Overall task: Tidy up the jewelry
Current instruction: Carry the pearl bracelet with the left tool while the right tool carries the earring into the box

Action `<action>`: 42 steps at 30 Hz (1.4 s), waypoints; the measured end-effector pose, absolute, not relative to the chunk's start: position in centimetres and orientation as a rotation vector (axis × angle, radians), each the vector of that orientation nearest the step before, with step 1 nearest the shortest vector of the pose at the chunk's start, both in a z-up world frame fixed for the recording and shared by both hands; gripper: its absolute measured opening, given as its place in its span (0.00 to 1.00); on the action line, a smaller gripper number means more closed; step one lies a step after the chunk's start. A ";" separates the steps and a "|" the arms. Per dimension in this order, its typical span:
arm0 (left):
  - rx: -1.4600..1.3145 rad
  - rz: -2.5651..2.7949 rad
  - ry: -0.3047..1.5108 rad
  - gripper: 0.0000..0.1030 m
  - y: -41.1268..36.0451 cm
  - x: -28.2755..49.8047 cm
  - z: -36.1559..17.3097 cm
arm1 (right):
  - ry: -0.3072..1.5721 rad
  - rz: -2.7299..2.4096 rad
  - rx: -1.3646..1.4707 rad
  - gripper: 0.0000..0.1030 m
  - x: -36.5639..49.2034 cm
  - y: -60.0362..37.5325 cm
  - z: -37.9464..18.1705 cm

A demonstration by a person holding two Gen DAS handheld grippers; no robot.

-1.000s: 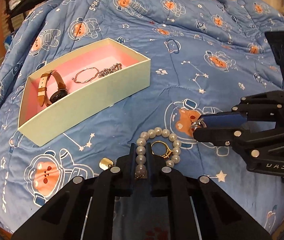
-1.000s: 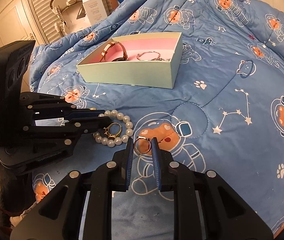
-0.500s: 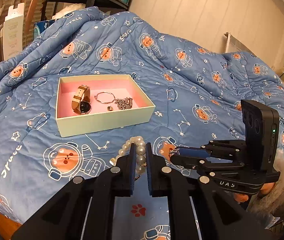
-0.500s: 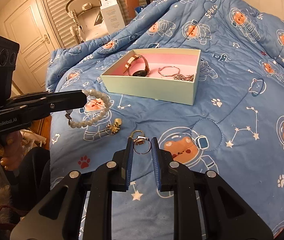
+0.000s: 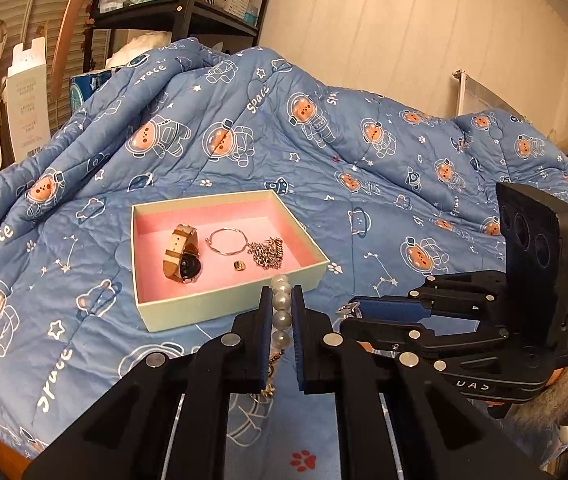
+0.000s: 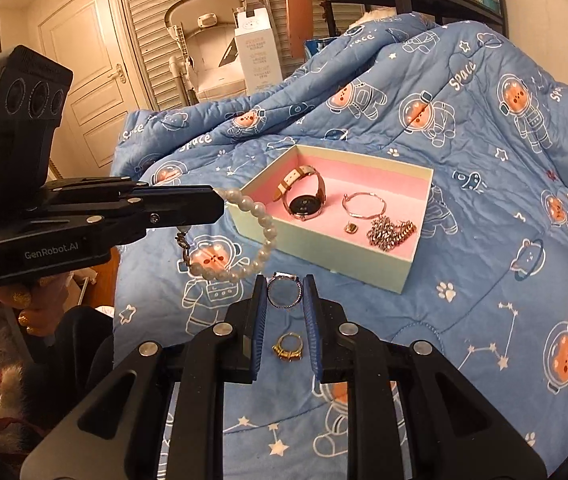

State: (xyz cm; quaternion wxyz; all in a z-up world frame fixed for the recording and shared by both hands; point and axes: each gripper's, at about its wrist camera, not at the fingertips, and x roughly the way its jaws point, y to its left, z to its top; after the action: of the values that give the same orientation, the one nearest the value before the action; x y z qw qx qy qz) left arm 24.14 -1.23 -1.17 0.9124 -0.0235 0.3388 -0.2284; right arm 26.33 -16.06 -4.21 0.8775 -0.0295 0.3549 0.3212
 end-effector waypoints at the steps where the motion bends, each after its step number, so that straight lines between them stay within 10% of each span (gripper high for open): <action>1: -0.048 -0.471 0.696 0.09 -1.2 24.6 -1.0 | 0.739 0.669 -0.060 0.18 26.9 -16.1 -4.0; 42: -0.002 -0.448 0.945 0.09 -1.5 37.8 -8.0 | 0.927 0.613 -0.297 0.18 43.6 -11.7 -7.4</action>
State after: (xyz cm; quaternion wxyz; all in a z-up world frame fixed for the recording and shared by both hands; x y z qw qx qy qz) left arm 37.83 -1.50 -7.98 0.8663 -0.0007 0.4513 -0.2139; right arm 43.63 -11.73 -7.39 0.8391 -0.1407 0.4382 0.2899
